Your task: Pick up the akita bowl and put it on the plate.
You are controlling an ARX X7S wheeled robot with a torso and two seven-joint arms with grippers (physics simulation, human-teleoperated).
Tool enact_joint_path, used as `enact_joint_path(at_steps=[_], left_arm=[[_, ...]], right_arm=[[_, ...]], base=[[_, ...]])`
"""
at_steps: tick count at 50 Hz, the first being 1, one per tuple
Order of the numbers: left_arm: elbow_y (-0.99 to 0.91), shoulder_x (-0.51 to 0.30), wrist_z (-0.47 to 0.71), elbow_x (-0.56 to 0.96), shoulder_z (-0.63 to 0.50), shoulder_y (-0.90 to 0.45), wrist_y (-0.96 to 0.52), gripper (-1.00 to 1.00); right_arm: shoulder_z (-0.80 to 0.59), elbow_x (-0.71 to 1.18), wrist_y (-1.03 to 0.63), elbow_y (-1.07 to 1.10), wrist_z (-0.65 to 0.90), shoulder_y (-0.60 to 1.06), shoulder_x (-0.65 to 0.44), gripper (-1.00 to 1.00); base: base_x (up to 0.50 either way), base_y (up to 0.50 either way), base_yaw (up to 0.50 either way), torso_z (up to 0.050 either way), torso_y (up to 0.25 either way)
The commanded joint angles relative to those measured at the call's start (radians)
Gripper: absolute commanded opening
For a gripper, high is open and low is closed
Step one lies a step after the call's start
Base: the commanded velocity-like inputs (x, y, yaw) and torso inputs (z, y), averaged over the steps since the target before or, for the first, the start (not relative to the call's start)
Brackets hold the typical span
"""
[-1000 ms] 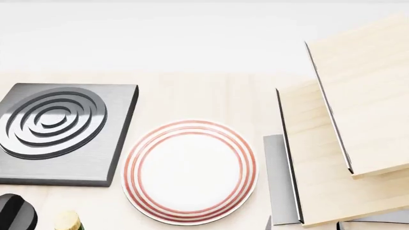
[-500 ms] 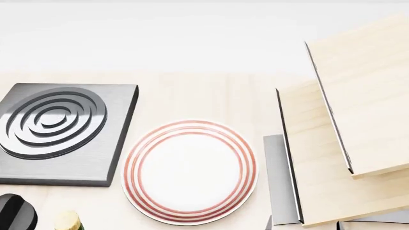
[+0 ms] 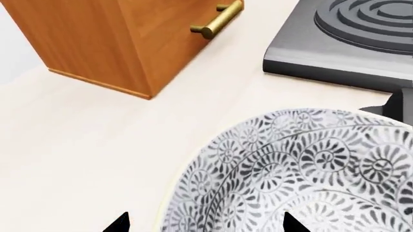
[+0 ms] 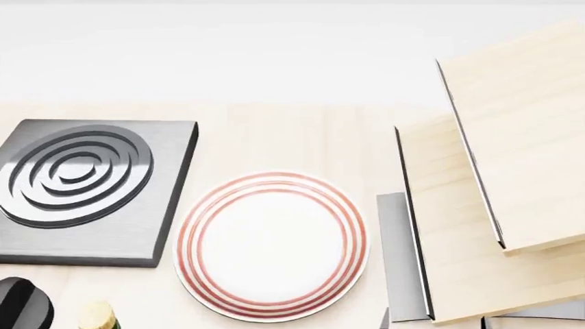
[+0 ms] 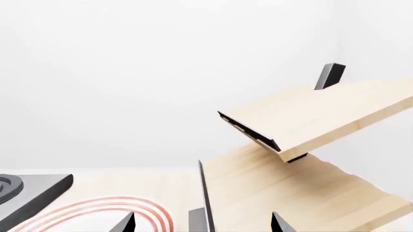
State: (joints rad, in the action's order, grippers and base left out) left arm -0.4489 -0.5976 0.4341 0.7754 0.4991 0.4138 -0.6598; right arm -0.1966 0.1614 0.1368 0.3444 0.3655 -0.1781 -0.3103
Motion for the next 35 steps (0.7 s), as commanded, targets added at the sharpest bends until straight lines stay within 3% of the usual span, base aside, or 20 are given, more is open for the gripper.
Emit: enact_joint_path(at_steps=[1, 31, 32, 35], left_arm=[[0.057, 0.002, -0.009, 0.033, -0.034, -0.013, -0.022, 1.0], [0.205, -0.045, -0.074, -0.049, -0.234, -0.088, -0.071, 1.0], [0.212, -0.044, -0.077, -0.057, -0.241, -0.09, -0.065, -1.0], [0.236, -0.045, -0.095, -0.069, -0.262, -0.098, -0.056, -1.0]], right_arm=[[-0.003, 0.003, -0.001, -0.008, 0.003, 0.006, -0.001, 1.0], [-0.013, 0.008, 0.0, -0.012, 0.011, 0.01, -0.008, 1.0], [-0.013, 0.009, 0.0, -0.012, 0.011, 0.01, -0.008, 1.0], [-0.013, 0.01, -0.001, -0.011, 0.012, 0.01, -0.009, 1.0]], base=[[0.0, 0.0, 0.0, 0.0, 0.0], [0.0, 0.0, 0.0, -0.003, 0.0], [0.0, 0.0, 0.0, 0.0, 0.0], [0.0, 0.0, 0.0, -0.004, 0.0]])
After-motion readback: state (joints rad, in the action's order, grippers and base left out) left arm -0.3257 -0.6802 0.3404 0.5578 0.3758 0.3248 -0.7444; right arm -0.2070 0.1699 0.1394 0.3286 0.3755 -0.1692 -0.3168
